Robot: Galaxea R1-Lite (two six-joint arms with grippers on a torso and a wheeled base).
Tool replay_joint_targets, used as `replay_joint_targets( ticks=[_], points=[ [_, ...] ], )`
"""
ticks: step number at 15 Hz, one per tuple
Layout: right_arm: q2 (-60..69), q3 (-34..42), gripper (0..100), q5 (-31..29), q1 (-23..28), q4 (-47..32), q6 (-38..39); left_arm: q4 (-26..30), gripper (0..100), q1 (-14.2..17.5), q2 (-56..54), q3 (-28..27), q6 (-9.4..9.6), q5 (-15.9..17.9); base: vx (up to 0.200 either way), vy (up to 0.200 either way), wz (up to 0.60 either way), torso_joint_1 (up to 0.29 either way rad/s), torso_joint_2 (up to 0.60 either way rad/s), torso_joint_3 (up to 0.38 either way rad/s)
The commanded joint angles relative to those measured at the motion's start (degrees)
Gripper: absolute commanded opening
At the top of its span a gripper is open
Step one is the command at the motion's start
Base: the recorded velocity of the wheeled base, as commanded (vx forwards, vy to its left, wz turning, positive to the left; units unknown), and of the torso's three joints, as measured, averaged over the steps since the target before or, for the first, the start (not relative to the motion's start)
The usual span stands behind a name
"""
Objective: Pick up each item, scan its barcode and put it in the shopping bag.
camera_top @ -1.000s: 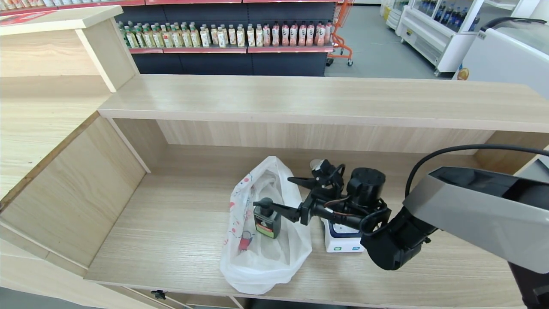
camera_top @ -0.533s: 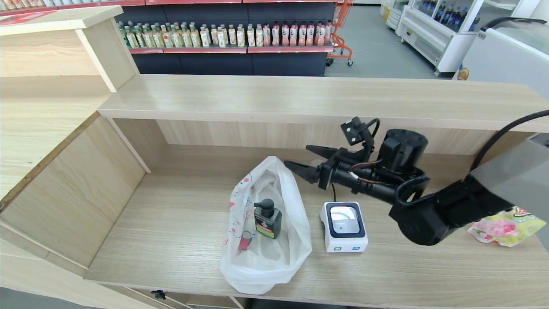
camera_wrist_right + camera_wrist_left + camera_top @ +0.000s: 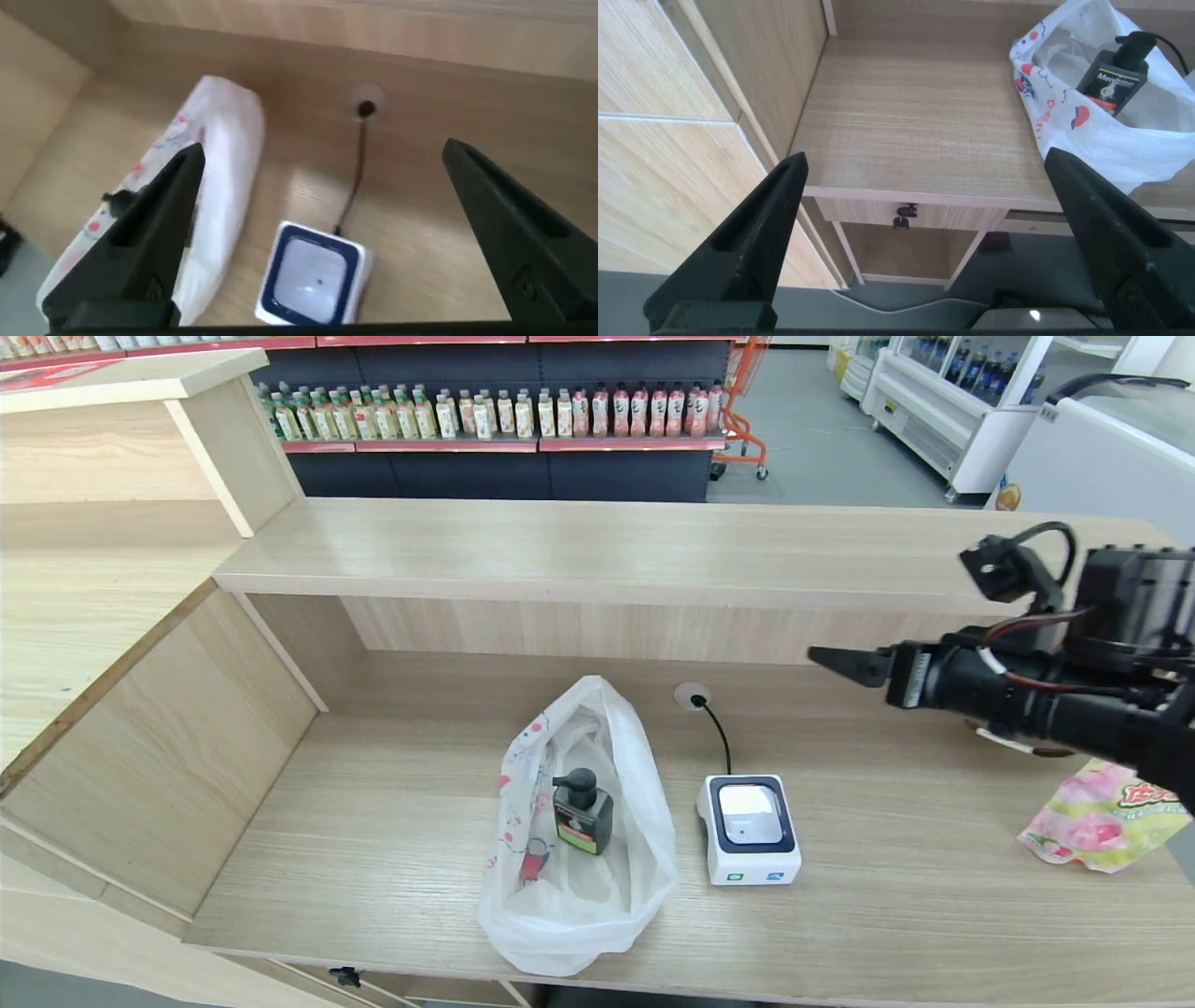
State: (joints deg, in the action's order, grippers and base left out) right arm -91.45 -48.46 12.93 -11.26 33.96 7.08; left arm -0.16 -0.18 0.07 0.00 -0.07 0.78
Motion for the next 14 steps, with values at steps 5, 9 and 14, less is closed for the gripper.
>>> replay_joint_targets(
  ticks=[5,9,14],
  points=[
    [12.35,10.58,100,-2.83,11.26,-2.85,2.50,-0.02,100,0.01,0.01,0.00,-0.28,0.01,0.000,-0.040,0.00,0.001,0.00,-0.001],
    [13.67,11.37,100,-2.74,11.53,-5.05,2.50,-0.02,100,0.01,0.01,0.00,-0.19,0.01,0.000,-0.200,0.00,-0.004,0.00,0.006],
    [14.11,12.42,100,-2.65,11.53,-6.19,3.02,-0.02,100,0.01,0.01,0.00,-0.19,-0.08,0.000,-0.200,0.00,0.001,0.00,0.004]
  ],
)
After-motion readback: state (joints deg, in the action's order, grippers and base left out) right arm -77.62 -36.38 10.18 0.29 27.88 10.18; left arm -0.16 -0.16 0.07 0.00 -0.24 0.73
